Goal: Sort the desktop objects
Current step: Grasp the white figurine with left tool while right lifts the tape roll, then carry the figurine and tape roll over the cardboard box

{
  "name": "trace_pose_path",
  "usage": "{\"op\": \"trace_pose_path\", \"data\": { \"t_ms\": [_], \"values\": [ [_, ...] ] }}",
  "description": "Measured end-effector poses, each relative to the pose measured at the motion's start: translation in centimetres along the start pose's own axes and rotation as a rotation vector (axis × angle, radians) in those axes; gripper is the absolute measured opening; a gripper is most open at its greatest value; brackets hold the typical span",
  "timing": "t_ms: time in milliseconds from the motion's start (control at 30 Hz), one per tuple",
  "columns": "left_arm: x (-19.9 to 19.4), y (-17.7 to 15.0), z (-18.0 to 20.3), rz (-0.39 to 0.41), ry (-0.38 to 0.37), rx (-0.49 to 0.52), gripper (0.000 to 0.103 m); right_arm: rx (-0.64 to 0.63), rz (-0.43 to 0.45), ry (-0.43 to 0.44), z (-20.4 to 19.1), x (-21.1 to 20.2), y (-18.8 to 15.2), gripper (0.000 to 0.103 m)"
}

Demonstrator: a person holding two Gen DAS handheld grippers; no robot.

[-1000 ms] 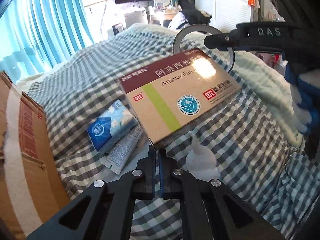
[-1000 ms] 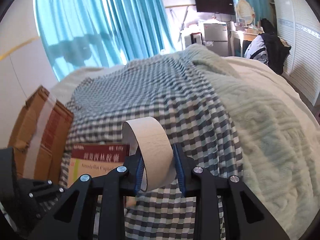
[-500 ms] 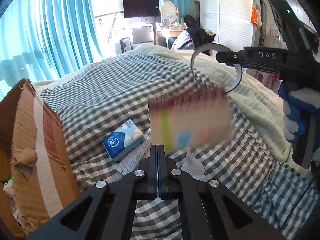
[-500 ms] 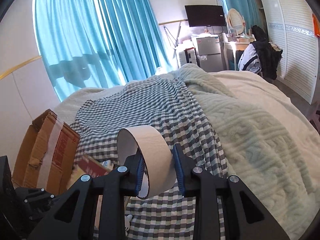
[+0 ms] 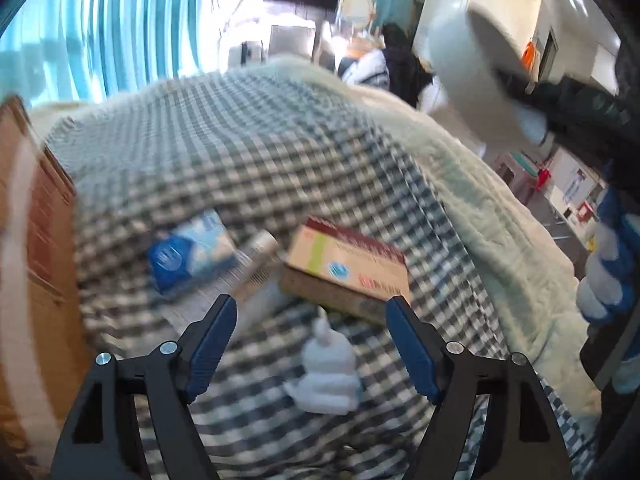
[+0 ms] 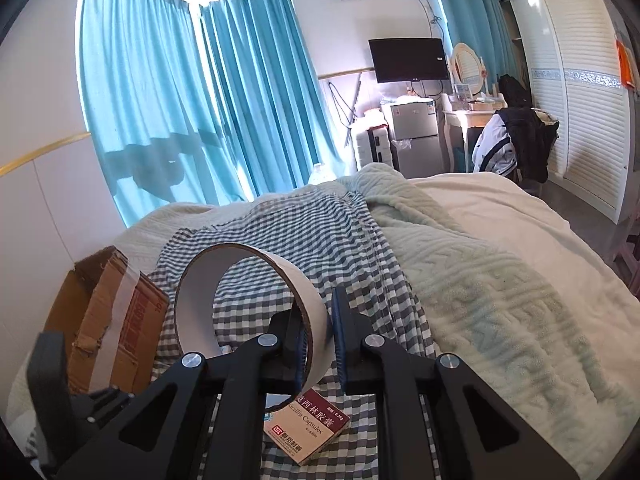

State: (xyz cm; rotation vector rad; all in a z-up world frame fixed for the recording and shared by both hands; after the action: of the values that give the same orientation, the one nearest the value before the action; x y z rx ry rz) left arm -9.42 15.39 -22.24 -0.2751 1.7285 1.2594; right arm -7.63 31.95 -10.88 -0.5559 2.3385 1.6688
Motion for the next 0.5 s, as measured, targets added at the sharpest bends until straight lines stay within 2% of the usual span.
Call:
{"op": "trace_pose_path", "data": {
  "t_ms": [167,200,267,333,400,500],
  "values": [
    [3.2,-2.5,2.1,-0.106,0.015,0.038,0.080,0.008,0.020,0.021,0.0,-0.8,0.5,0.011],
    [3.9,-3.1,2.5,-0.130,0.035,0.048,0.075,0.006,0.021,0.025,-0.1,-0.8,0.6,0.011],
    [5.0,-3.9,2.9,-0.177,0.048,0.060,0.045,0.000,0.024,0.026,-0.4,-1.0,0.7,0.011],
    [4.4,-4.1,2.9,-0.144,0.055,0.066,0.044,-0.012,0.028,0.023,-0.9,-1.2,0.9,0.011],
    [2.9,-3.7,2.7,-0.088,0.100,0.082,0.044,-0.024,0.038,0.022,-1.5,-1.5,1.2,0.011],
    [-0.1,-2.3,1.2,-0.001,0.126,0.038,0.044,-0.047,0.056,0.019,-2.7,-2.1,1.7,0.011]
  ]
}}
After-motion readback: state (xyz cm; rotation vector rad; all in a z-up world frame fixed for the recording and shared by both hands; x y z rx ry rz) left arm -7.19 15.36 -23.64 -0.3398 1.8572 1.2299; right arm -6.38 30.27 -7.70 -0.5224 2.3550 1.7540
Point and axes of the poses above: each gripper's, at about its wrist camera, not at the fingertips, and x roughly the way its jaws point, z to its right, y to its top, the point moved 3 cm from there along x, roughly the way its jaws point, and after that the axes turned 14 degrees about y, right-handed, at the moved point
